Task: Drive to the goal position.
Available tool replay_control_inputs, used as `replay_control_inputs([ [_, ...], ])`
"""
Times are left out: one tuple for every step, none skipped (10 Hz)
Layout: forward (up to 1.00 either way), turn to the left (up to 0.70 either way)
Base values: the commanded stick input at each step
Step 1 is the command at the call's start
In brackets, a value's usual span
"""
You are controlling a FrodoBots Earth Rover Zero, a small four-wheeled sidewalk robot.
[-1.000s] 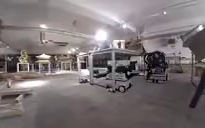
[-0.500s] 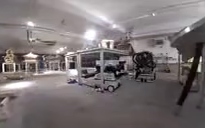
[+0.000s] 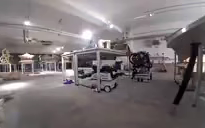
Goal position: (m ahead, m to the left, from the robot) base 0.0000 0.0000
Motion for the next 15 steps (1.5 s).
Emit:
replay_control_inputs([
  [0.45, 0.00],
  [0.45, 0.00],
  [0.45, -0.06],
  [0.45, -0.18],
  [0.45, -0.25],
  [0.45, -0.26],
  [0.45, -0.27],
  [0.45, -0.27],
  [0.45, -0.27],
  [0.45, -0.27],
  [0.45, -0.27],
  [0.45, -0.27],
  [0.45, -0.27],
  [0.45, -0.27],
  [0.45, -0.27],
])
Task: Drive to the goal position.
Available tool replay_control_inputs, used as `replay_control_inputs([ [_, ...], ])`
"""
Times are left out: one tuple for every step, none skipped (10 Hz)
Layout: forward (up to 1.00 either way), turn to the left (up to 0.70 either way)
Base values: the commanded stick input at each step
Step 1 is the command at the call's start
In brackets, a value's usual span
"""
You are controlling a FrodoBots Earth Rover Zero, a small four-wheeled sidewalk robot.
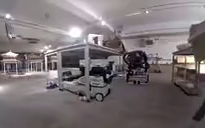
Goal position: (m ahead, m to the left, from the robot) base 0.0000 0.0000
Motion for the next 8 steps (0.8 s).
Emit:
replay_control_inputs([
  [0.45, -0.27],
  [0.45, -0.27],
  [0.45, -0.27],
  [0.45, -0.27],
  [0.45, -0.27],
  [0.45, -0.27],
  [0.45, -0.27],
  [0.45, -0.27],
])
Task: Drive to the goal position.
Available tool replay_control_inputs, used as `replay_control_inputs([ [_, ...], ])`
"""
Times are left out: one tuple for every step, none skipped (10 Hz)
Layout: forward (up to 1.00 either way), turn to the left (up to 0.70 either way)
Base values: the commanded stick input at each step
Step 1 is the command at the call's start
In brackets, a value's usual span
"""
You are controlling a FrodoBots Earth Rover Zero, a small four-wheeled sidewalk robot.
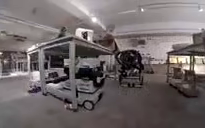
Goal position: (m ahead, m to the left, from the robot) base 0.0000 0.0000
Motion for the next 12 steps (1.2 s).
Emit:
replay_control_inputs([
  [0.45, -0.27],
  [0.45, -0.27],
  [0.33, -0.40],
  [0.07, -0.52],
  [0.00, -0.45],
  [0.00, -0.45],
  [0.00, -0.45],
  [0.00, -0.45],
  [0.00, -0.45],
  [0.00, -0.45],
  [0.00, -0.45],
  [0.00, -0.45],
])
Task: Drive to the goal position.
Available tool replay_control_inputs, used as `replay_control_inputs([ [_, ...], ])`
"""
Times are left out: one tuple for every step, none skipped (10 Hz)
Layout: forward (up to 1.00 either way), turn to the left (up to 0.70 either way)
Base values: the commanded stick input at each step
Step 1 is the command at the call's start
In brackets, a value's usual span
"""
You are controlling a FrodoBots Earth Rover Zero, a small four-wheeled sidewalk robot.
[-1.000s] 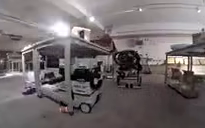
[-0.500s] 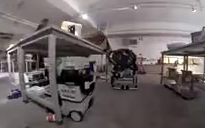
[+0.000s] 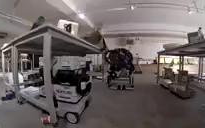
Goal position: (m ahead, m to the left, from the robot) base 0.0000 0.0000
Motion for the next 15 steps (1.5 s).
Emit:
replay_control_inputs([
  [0.00, -0.45],
  [0.00, -0.45],
  [0.00, -0.45],
  [0.00, -0.45],
  [0.00, -0.45],
  [0.00, -0.45],
  [0.00, -0.39],
  [0.04, -0.17],
  [0.15, -0.03],
  [0.30, 0.00],
  [0.45, 0.00],
  [0.45, 0.00],
  [0.45, -0.01],
  [0.45, -0.03],
  [0.45, -0.11],
])
